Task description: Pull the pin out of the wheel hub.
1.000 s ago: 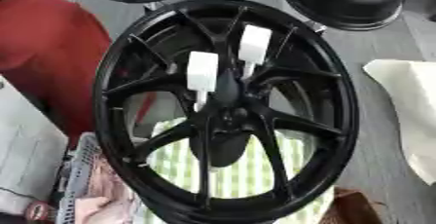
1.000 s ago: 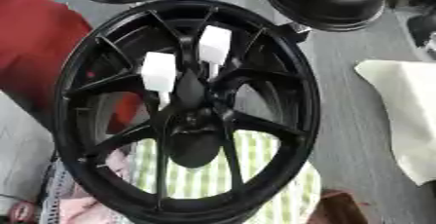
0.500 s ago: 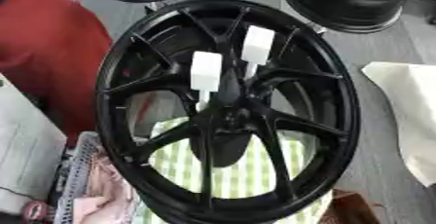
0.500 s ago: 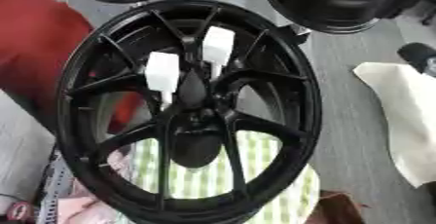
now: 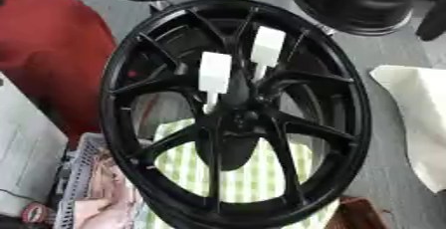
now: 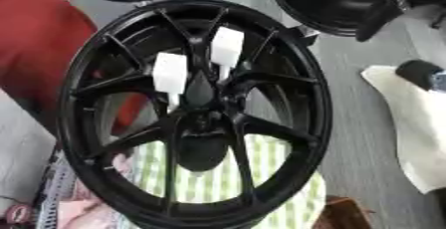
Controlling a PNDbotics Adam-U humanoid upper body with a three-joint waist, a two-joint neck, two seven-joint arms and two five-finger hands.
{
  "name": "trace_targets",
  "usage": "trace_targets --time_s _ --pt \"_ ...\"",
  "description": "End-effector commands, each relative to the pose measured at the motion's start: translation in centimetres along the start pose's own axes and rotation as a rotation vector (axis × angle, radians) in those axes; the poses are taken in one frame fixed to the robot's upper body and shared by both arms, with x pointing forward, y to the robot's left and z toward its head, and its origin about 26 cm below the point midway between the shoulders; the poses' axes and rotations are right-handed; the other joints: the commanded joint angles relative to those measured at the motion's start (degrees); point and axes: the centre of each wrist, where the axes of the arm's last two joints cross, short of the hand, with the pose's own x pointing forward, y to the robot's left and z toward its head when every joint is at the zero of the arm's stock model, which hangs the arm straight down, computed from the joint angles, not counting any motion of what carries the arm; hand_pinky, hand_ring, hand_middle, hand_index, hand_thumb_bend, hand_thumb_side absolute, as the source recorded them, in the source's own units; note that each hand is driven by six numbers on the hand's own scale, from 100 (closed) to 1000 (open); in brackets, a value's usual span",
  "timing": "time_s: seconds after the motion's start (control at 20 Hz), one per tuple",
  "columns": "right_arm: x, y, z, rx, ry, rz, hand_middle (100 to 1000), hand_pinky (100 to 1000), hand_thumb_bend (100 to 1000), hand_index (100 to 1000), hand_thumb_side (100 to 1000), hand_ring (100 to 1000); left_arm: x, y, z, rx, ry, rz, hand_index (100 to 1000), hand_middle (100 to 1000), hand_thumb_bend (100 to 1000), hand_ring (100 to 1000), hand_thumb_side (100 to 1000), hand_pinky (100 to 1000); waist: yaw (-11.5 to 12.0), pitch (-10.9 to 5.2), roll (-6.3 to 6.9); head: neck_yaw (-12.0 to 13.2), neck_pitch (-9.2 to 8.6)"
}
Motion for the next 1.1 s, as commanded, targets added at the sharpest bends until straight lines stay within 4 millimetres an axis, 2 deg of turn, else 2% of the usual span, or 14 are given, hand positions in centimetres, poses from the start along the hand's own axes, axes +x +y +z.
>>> trace_targets --time_s 0.05,0.9,1.1 --pt "0.7 -0.8 -0.3 0.043 -0.005 0.048 780 824 130 829 399 800 0.9 0.0 -0.5 -0.026 -0.028 -0.016 788 595 179 755 498 823 0.21 -0.77 0.12 -0.50 -0.33" --pt "3.0 -2.3 -5.8 0.048 -0.105 0.111 776 816 175 826 365 794 0.7 -0.4 -0.5 -0.038 -0.018 0.004 788 596 171 756 506 824 1.60 -0.71 -0.30 -1.70 -0.40" --pt "2.8 -2.7 -6.7 0.034 -0.099 0.111 777 815 189 826 363 795 0.7 -0.4 -0.5 -0.039 -0.017 0.008 788 596 170 756 508 824 1.96 -0.52 -0.33 -1.82 -0.43"
